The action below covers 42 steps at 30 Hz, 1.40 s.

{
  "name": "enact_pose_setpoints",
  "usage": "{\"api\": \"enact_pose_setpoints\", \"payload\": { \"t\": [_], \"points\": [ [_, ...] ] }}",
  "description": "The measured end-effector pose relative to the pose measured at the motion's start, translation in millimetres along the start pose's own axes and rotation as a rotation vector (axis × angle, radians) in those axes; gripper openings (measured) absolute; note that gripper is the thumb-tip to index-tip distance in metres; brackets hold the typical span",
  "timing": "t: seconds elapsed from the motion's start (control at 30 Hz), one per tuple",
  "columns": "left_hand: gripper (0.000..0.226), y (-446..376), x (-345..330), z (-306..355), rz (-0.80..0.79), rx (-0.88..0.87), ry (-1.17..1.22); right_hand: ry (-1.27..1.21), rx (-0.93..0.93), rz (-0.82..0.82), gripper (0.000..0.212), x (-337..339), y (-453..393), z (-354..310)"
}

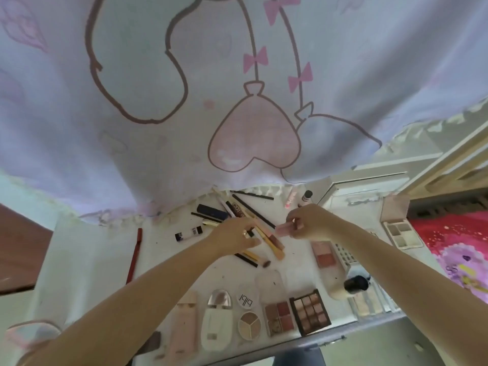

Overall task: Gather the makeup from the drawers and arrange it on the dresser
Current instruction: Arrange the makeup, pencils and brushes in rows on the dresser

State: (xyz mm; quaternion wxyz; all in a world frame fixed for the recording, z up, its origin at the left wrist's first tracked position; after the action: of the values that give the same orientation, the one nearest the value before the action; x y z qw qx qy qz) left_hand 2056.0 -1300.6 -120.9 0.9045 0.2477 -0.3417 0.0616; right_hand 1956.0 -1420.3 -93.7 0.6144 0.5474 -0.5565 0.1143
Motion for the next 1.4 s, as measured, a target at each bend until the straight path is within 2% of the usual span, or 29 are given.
{"api": "enact_pose_setpoints", "payload": {
  "t": [0.1, 0.23, 0.37, 0.43, 0.57, 0.77, 0.97, 1.13, 1.33, 1.4],
  "points": [
    [0.049, -4.2, 6.2, -44.5, -0.015, 0.167, -0.177, 0.164, -0.115, 0.013, 0.015, -11.2, -21.8, 14.0],
    [0.041, 1.3, 19.0, -84.7, -0.003, 0.268, -0.334, 0.374, -0.159, -0.003, 0.033, -14.0, -46.4, 17.0],
    [0.034, -0.4, 29.3, -110.7, 0.014, 0.351, -0.375, 0.571, -0.199, 0.024, 0.056, -18.4, -70.6, 22.2],
    [0.031, -5.1, 32.3, -114.8, 0.055, 0.352, -0.389, 0.666, -0.185, 0.035, 0.052, -16.7, -80.0, 21.9],
    [0.028, -13.6, 32.5, -114.8, 0.125, 0.330, -0.428, 0.746, -0.161, -0.007, 0.030, -17.5, -89.8, 22.9],
    [0.036, -18.4, 29.5, -120.5, 0.192, 0.338, -0.419, 0.889, -0.115, -0.037, 0.039, -24.1, -88.3, 17.4],
    [0.039, -14.8, 26.1, -128.0, 0.116, 0.395, -0.516, 0.788, -0.118, 0.000, 0.027, -14.6, -82.0, 14.4],
    [0.036, -9.3, 23.6, -133.4, 0.043, 0.407, -0.638, 0.697, -0.141, 0.019, 0.040, -6.7, -74.2, 9.2],
    [0.037, -8.6, 16.5, -137.5, 0.055, 0.369, -0.720, 0.694, -0.093, 0.086, 0.026, -12.5, -60.9, 1.7],
    [0.037, -8.8, 14.4, -139.1, 0.058, 0.354, -0.724, 0.628, -0.095, 0.103, 0.030, -14.1, -61.8, 7.9]
  ]
}}
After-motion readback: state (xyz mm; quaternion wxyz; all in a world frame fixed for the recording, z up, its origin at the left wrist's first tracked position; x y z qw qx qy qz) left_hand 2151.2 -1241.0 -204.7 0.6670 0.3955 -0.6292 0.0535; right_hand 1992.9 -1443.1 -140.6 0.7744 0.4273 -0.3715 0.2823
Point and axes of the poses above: each hand's wrist, its own y-axis away from the middle knuckle, its own x-axis out of the back of the hand, z = x × y, the point moved 5 cm from there along -y, towards the middle knuckle, and after that the axes turned 1 degree about -y, right-handed, at the moved point
